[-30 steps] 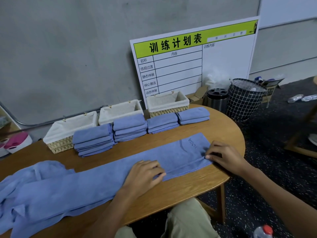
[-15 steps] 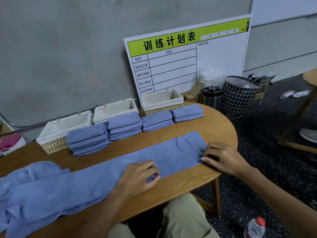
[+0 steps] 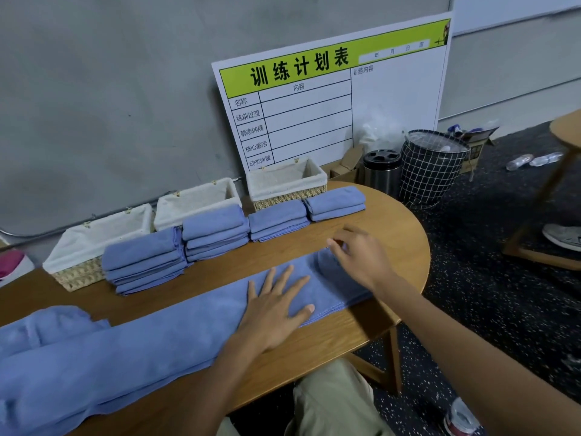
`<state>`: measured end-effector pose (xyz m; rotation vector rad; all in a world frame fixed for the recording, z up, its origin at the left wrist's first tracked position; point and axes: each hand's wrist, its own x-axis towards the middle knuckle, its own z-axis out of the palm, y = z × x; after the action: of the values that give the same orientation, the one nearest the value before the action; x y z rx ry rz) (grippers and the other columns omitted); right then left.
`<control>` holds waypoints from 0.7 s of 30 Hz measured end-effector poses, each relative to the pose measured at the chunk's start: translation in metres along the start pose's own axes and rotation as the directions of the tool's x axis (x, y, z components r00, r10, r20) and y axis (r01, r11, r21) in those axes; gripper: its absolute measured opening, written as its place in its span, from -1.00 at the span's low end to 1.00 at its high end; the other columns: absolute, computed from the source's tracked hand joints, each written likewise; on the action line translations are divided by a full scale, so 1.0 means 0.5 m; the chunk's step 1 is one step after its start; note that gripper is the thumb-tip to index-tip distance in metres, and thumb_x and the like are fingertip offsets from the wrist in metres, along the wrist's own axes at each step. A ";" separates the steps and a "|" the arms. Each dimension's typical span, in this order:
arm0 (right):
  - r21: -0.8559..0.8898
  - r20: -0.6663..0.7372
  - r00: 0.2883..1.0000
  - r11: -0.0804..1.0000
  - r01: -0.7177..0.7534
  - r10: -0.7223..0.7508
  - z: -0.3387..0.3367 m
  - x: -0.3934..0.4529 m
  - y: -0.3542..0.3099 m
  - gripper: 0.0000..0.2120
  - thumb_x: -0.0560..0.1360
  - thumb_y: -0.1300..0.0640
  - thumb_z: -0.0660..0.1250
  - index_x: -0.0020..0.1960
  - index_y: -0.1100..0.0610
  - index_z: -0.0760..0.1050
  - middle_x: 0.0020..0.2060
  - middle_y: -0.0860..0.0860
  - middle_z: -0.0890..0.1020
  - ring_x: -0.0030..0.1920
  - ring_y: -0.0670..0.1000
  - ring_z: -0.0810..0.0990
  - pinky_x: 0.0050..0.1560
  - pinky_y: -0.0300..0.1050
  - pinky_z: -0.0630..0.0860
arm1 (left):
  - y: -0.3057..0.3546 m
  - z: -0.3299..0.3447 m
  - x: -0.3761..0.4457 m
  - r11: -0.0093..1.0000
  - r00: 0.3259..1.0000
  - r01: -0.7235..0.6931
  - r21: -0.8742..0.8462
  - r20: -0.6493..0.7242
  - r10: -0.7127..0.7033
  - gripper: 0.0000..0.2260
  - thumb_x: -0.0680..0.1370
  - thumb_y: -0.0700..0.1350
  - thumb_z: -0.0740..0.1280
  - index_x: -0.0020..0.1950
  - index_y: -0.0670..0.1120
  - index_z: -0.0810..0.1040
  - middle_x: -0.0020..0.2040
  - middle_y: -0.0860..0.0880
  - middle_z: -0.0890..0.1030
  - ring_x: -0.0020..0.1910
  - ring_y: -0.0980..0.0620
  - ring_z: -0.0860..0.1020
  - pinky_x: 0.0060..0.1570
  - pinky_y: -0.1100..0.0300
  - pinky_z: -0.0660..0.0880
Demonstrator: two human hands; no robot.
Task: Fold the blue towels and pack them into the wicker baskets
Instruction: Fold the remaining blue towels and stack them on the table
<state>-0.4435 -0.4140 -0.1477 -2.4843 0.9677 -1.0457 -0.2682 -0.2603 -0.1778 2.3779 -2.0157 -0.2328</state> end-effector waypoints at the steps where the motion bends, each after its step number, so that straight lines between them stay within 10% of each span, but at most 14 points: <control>1: 0.045 0.055 0.998 0.999 -0.018 0.016 0.020 0.010 -0.013 -0.85 0.61 0.09 0.27 -0.08 0.10 0.54 -0.12 0.00 0.53 -0.20 0.07 0.53 -0.25 -0.03 0.44 | 0.000 -0.002 0.003 1.000 1.000 0.002 0.004 0.010 -0.002 -0.41 0.59 0.40 -0.03 0.59 0.35 -0.09 0.62 0.21 -0.24 0.59 0.03 -0.32 0.51 -0.26 -0.27; 5: -0.030 0.336 0.942 0.999 0.011 0.000 0.091 0.009 -0.011 -0.77 0.63 0.13 0.21 0.24 0.11 0.54 0.22 0.08 0.53 0.16 0.20 0.54 0.13 0.10 0.48 | 0.006 -0.003 0.016 1.000 1.000 0.010 -0.017 0.013 -0.010 -0.39 0.58 0.42 -0.02 0.59 0.33 -0.09 0.62 0.21 -0.24 0.59 0.03 -0.33 0.51 -0.27 -0.29; 8: -0.188 0.467 0.883 0.981 0.056 0.039 0.091 -0.018 0.013 -0.57 0.70 -0.10 0.01 0.54 -0.07 0.26 0.57 -0.08 0.19 0.57 0.07 0.13 0.51 0.14 0.05 | 0.005 -0.002 0.016 1.000 1.000 0.008 -0.019 -0.004 -0.008 -0.38 0.58 0.42 -0.02 0.60 0.33 -0.10 0.62 0.22 -0.24 0.59 0.02 -0.33 0.51 -0.28 -0.29; 13: -0.297 0.548 0.826 0.954 0.043 0.133 0.059 -0.031 0.036 -0.12 0.32 -0.51 -0.44 0.59 -0.27 -0.09 0.60 -0.17 -0.11 0.60 0.03 -0.20 0.54 0.19 -0.23 | -0.002 -0.002 0.006 0.999 0.999 0.044 0.000 0.015 -0.044 -0.29 0.50 0.51 -0.07 0.59 0.33 -0.19 0.61 0.23 -0.29 0.58 -0.01 -0.36 0.51 -0.28 -0.29; 21: -0.315 0.529 0.833 0.949 0.016 0.161 0.057 -0.033 0.037 -0.19 0.38 -0.49 -0.34 0.58 -0.26 -0.12 0.60 -0.15 -0.13 0.60 0.02 -0.23 0.55 0.16 -0.24 | -0.006 -0.024 0.029 0.991 0.993 0.120 -0.059 0.021 -0.119 -0.29 0.52 0.50 -0.09 0.61 0.28 -0.13 0.62 0.21 -0.26 0.60 -0.06 -0.30 0.50 -0.34 -0.21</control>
<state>-0.4403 -0.4166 -0.1853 -2.7194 1.0762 -0.1133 -0.2614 -0.2753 -0.1679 2.4702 -1.8466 -0.3129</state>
